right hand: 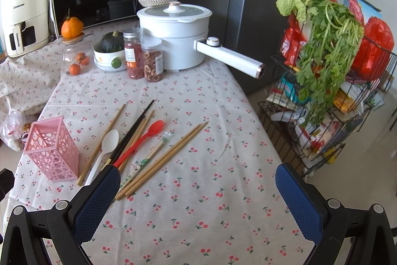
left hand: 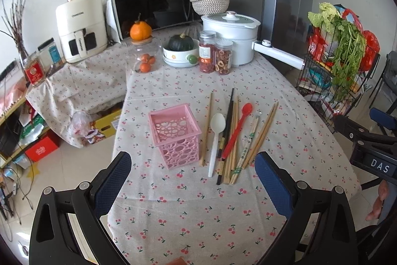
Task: Organize utensils
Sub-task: 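Lower the left tool and grasp a single wooden chopstick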
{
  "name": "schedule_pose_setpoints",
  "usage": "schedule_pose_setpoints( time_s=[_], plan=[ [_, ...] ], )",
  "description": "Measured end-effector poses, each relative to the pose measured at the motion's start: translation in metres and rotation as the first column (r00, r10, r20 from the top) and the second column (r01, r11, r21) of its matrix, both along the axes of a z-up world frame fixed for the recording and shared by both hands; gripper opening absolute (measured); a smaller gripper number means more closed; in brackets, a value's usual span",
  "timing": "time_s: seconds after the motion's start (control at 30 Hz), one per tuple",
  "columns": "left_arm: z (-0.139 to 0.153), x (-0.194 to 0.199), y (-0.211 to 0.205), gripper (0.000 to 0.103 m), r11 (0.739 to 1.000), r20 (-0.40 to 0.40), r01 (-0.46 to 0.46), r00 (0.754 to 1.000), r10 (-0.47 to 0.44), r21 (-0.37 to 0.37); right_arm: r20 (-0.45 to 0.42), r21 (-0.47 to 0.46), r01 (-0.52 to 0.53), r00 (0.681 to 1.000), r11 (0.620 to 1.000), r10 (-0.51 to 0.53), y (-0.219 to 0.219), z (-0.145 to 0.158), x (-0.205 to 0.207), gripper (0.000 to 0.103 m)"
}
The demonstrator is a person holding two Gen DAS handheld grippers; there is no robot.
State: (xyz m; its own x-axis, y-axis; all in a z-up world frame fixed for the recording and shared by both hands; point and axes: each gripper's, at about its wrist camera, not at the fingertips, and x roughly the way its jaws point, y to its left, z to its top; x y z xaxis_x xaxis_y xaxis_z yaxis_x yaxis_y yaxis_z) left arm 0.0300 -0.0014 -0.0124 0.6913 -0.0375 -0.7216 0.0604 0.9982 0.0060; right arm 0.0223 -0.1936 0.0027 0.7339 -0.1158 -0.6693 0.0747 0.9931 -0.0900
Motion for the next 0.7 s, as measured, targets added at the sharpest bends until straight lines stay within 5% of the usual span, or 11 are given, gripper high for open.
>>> schedule_pose_setpoints(
  time_s=[0.23, 0.47, 0.7],
  plan=[
    [-0.003, 0.053, -0.009, 0.097, 0.994, -0.122, 0.086, 0.988, -0.094, -0.067, -0.158, 0.102, 0.068, 0.986, 0.993, -0.051, -0.035, -0.010, 0.047, 0.103],
    [-0.017, 0.130, -0.045, 0.075, 0.977, -0.263, 0.163, 0.945, -0.195, -0.140, -0.289, 0.269, 0.136, 0.956, 0.953, -0.055, -0.068, -0.050, 0.094, 0.101],
    [-0.064, 0.234, -0.070, 0.042, 0.993, -0.405, 0.104, 0.907, -0.118, -0.057, -0.394, 0.366, 0.142, 0.919, 0.920, 0.015, -0.080, -0.096, 0.126, 0.090]
  ],
)
